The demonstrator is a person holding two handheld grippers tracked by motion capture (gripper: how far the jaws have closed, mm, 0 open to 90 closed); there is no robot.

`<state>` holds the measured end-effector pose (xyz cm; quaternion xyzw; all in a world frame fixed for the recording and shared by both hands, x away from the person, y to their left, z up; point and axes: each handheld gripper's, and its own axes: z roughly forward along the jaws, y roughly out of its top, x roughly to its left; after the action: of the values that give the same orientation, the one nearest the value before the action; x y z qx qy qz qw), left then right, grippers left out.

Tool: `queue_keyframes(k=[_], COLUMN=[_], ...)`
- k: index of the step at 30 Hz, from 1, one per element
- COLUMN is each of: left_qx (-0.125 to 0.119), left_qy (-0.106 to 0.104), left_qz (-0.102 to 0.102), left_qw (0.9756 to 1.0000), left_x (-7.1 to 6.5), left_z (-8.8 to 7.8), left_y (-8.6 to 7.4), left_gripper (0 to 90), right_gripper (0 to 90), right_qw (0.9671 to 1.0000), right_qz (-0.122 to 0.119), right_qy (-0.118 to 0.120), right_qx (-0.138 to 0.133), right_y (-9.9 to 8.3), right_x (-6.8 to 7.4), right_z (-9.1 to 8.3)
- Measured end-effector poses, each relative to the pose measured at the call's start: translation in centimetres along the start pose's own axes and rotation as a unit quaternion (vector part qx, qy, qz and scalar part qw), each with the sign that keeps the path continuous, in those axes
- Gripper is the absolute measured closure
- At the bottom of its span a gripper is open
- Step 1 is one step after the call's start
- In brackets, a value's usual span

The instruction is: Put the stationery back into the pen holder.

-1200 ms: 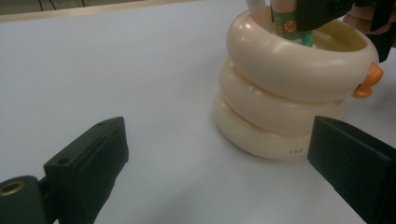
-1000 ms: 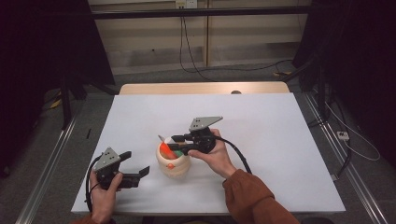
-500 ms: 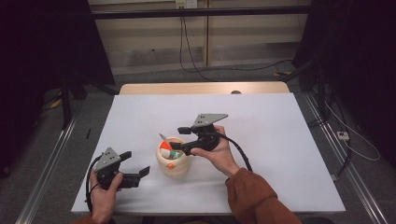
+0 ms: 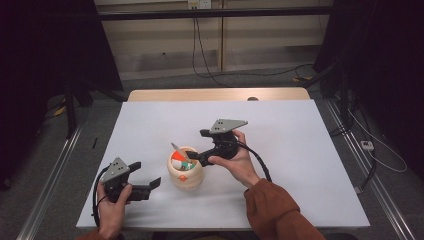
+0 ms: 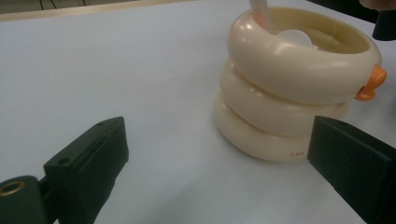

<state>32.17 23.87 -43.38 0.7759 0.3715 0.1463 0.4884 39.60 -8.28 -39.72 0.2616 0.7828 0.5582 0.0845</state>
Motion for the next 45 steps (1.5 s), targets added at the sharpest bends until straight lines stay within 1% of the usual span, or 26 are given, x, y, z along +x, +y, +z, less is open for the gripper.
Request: queue_keyframes(k=[6, 11, 14, 16, 18, 20, 22, 24, 27, 29, 32, 34, 35, 37, 39, 40, 43, 45], left_qx=[0.000, -0.001, -0.001, -0.002, -0.003, -0.006, -0.005, -0.005, -0.004, -0.004, -0.005, -0.006, -0.006, -0.005, -0.005, -0.003, -0.006, -0.006], left_qy=[0.001, 0.000, -0.001, -0.001, -0.001, 0.000, 0.000, -0.001, -0.003, -0.001, 0.000, 0.001, 0.000, 0.002, 0.000, 0.000, 0.002, 0.001], left_qz=[0.001, 0.000, 0.002, 0.004, 0.001, 0.003, 0.004, 0.003, 0.002, 0.004, 0.002, -0.004, -0.004, 0.003, 0.000, 0.003, 0.001, 0.000], left_qw=[1.0000, 1.0000, 1.0000, 1.0000, 1.0000, 1.0000, 1.0000, 1.0000, 1.0000, 1.0000, 1.0000, 1.0000, 1.0000, 1.0000, 1.0000, 1.0000, 1.0000, 1.0000], left_x=[0.1, 0.1, 0.1, 0.1, 0.1, 0.1, 0.1, 0.1, 0.0, 0.0, 0.1, 0.1, 0.1, 0.1, 0.1, 0.1, 0.1, 0.1], left_z=[0.0, 0.0, -0.1, -0.1, -0.2, -0.3, -0.3, -0.3, -0.2, -0.3, -0.4, -0.4, -0.4, -0.4, -0.4, -0.4, -0.4, -0.3], left_y=[0.0, 0.0, 0.0, 0.0, 0.0, 0.0, 0.0, 0.0, 0.0, 0.0, -0.1, -0.2, -0.2, -0.2, -0.2, -0.2, -0.2, -0.2], left_gripper=[5.0, 5.0, 5.0, 5.0, 5.0, 5.0, 5.0, 5.0, 5.0, 5.0, 5.0, 5.0, 5.1, 5.0, 5.0, 5.0, 5.0, 5.0], right_gripper=[8.9, 7.5, 7.4, 7.3, 7.3, 6.4, 6.4, 6.4, 6.4, 6.4, 6.4, 6.4, 6.4, 6.4, 6.4, 6.4, 6.4, 6.4], right_qw=[0.9998, 0.9993, 0.9986, 0.9984, 0.9981, 0.9981, 0.9978, 0.9976, 0.9970, 0.9964, 0.9960, 0.9956, 0.9953, 0.9949, 0.9946, 0.9941, 0.9933, 0.9930], right_qz=[-0.006, -0.013, -0.014, -0.013, -0.012, -0.010, -0.003, -0.001, 0.006, 0.005, 0.008, 0.009, 0.011, 0.013, 0.016, 0.017, 0.027, 0.029], right_qy=[-0.020, -0.034, -0.047, -0.051, -0.056, -0.058, -0.062, -0.065, -0.074, -0.081, -0.086, -0.091, -0.093, -0.097, -0.100, -0.104, -0.109, -0.112], right_qx=[0.004, 0.014, 0.020, 0.022, 0.021, 0.019, 0.021, 0.022, 0.022, 0.024, 0.022, 0.023, 0.023, 0.024, 0.024, 0.025, 0.026, 0.024], right_y=[0.1, 0.1, 0.1, 0.1, 0.1, 0.1, -0.1, -0.3, -0.7, -0.7, -0.8, -0.8, -0.9, -1.0, -1.2, -1.4, -1.8, -2.0], right_x=[-0.3, -0.6, -0.8, -0.9, -1.0, -1.1, -1.3, -1.4, -1.6, -1.7, -1.8, -1.9, -1.9, -2.0, -2.1, -2.2, -2.4, -2.4], right_z=[-0.4, -0.6, -0.7, -0.9, -1.1, -1.2, -1.4, -1.6, -1.9, -2.2, -2.6, -2.8, -2.9, -3.1, -3.4, -3.5, -3.9, -4.2])
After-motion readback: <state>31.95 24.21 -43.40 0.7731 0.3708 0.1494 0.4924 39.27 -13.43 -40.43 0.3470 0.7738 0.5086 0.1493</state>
